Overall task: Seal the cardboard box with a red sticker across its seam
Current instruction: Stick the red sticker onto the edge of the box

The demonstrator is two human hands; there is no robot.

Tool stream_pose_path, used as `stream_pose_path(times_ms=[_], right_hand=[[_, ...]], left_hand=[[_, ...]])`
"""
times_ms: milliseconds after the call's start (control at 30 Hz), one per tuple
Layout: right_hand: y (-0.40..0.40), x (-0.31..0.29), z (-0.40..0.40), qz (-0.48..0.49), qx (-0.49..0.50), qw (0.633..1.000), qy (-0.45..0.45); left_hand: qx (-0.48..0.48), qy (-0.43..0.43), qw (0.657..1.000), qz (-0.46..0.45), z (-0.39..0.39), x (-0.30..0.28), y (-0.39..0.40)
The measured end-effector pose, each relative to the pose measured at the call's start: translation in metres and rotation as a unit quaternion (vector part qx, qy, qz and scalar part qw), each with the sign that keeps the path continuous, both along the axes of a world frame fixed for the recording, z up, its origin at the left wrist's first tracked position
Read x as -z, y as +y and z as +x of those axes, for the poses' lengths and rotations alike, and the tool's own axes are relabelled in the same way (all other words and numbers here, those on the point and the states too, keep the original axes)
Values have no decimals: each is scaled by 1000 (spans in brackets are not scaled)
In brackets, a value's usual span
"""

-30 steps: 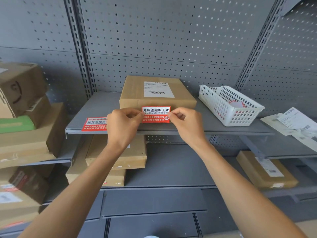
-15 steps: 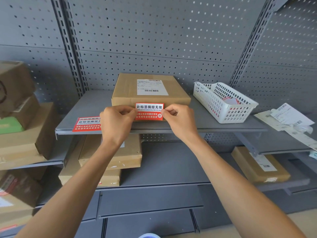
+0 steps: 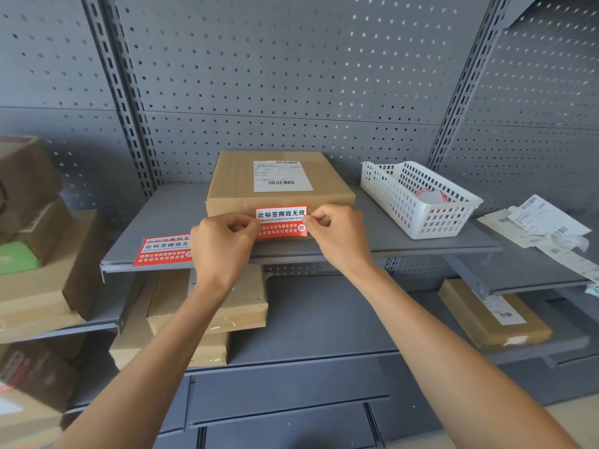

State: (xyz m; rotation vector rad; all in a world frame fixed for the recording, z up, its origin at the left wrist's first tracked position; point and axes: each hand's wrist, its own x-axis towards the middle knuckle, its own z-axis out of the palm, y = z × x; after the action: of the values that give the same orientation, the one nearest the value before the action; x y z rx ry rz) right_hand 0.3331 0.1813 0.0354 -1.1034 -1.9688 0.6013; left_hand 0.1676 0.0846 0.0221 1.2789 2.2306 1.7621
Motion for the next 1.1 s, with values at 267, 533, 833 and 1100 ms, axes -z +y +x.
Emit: stream_pose_path(times_ms=[267, 533, 833, 1100], right_hand=[[-2, 0, -7, -7, 21, 1000, -6], [0, 0, -4, 0, 44, 999, -20], [1, 2, -2, -11, 28, 1000, -8], [0, 2, -1, -21, 24, 999, -6]], left_hand=[[-14, 0, 1000, -16, -2, 0, 3], [-52, 106, 992, -47, -7, 1, 1], [-67, 135, 989, 3, -14, 4, -1], [-65, 131, 989, 25, -15, 9, 2]])
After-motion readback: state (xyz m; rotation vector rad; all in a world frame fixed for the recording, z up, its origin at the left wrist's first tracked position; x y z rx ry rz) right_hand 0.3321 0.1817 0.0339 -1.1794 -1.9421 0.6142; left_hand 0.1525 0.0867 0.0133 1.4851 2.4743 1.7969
